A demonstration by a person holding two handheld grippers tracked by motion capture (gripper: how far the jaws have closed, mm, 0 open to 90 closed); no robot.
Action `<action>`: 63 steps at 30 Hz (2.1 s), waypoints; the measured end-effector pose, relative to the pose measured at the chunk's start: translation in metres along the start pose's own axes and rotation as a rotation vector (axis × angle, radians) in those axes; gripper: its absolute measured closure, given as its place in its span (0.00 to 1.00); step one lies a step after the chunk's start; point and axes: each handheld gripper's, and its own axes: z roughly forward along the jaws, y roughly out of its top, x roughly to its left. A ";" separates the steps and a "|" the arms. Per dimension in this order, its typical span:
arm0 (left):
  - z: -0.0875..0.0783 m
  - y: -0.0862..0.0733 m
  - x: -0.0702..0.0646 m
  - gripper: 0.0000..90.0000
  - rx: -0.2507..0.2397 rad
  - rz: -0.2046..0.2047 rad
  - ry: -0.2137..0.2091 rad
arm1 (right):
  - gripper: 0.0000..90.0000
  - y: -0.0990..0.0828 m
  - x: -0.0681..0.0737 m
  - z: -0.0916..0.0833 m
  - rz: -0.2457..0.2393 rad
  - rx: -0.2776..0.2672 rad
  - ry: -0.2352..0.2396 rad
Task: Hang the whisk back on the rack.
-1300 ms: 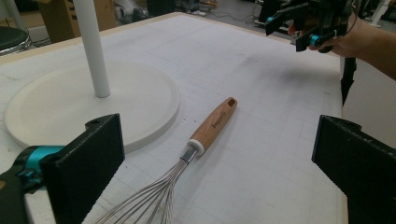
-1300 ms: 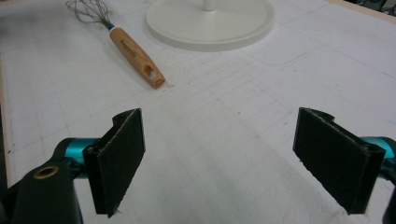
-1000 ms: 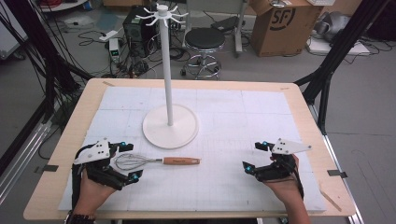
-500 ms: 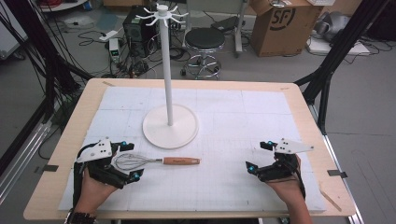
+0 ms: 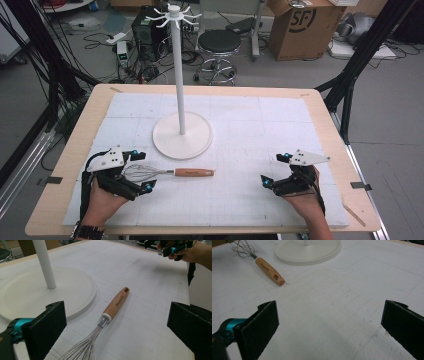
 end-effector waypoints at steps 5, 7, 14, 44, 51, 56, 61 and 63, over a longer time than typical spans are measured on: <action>0.012 0.005 -0.002 0.03 0.048 0.012 -0.011 | 0.00 -0.001 -0.001 -0.001 0.007 -0.005 0.002; 0.017 0.008 -0.001 0.03 0.073 0.019 -0.012 | 0.00 -0.002 -0.002 -0.001 0.009 0.000 0.002; 0.036 0.026 0.000 0.03 0.169 0.055 -0.015 | 0.00 -0.003 -0.004 -0.002 0.010 -0.004 0.003; 0.131 0.045 -0.011 0.43 0.703 0.212 -0.049 | 0.00 -0.002 -0.005 0.002 0.000 0.001 0.022; 0.131 0.044 -0.005 0.49 0.750 0.216 -0.028 | 0.00 -0.002 -0.004 0.002 -0.005 0.001 0.019; 0.134 0.042 -0.004 0.56 0.788 0.225 -0.024 | 0.00 -0.002 -0.004 0.002 -0.003 0.005 0.018; 0.137 0.039 -0.001 0.66 0.819 0.223 -0.033 | 0.00 -0.002 -0.004 0.003 -0.003 0.013 0.018; 0.137 0.039 -0.001 0.68 0.819 0.218 -0.047 | 0.00 -0.002 -0.004 0.003 -0.003 0.015 0.018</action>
